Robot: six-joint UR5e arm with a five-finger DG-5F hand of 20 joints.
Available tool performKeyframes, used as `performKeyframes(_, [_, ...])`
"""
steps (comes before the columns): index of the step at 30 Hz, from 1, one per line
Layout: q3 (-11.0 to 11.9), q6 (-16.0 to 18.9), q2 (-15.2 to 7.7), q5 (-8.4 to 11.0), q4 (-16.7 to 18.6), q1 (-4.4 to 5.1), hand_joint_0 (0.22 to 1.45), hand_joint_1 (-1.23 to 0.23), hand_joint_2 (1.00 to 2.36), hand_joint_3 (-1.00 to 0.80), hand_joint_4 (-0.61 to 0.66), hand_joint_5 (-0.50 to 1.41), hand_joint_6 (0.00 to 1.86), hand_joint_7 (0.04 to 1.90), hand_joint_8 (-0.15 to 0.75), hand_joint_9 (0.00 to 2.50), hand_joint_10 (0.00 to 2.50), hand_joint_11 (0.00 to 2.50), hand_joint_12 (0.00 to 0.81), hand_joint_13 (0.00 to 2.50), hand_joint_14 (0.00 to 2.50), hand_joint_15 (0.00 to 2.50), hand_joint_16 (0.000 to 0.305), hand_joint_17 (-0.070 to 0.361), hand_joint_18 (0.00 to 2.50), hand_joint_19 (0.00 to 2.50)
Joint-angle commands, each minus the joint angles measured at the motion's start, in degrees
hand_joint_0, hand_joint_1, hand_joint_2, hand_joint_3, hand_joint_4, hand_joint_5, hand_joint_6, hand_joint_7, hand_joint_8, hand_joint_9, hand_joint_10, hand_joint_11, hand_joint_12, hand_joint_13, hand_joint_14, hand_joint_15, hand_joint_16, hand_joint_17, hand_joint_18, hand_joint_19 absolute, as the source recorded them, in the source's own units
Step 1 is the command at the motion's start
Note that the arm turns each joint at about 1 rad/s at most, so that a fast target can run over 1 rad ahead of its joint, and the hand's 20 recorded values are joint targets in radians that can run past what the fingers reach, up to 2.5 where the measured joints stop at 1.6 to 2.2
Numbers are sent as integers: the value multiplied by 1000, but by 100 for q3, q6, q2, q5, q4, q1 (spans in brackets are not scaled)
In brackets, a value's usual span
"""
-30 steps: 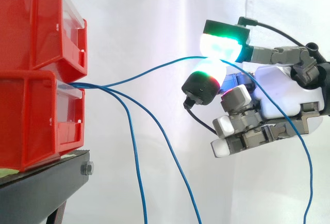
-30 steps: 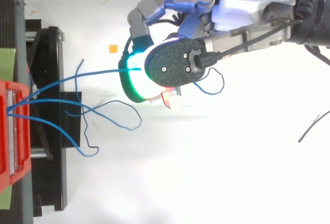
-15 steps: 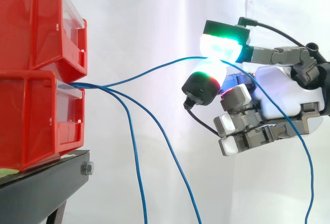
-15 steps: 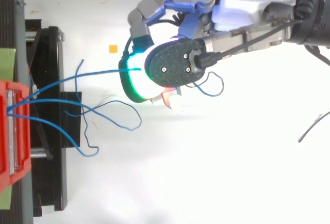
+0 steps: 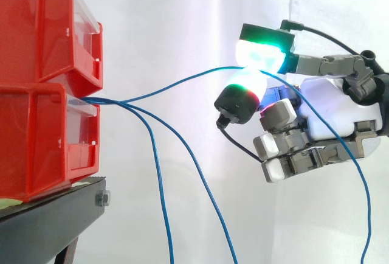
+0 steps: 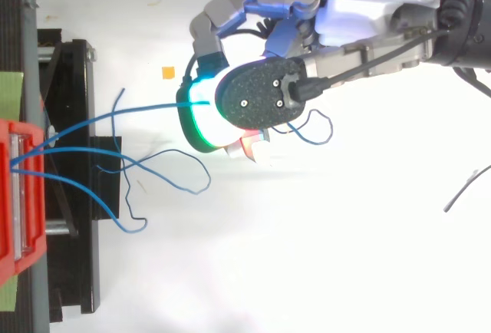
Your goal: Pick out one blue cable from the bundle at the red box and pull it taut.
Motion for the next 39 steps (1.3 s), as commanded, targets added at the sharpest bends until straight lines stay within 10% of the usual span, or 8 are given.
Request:
performKeyframes(1, [6, 0, -1, 0, 0, 0, 637, -673, 1028, -75, -204, -195, 925, 1347, 235, 1188, 26, 762, 226, 978, 22, 538, 34, 76, 716, 635])
performKeyframes(39, [6, 0, -1, 0, 0, 0, 633, -677, 1029, -66, -200, -193, 919, 1371, 242, 1204, 24, 778, 227, 975, 23, 539, 34, 77, 728, 617])
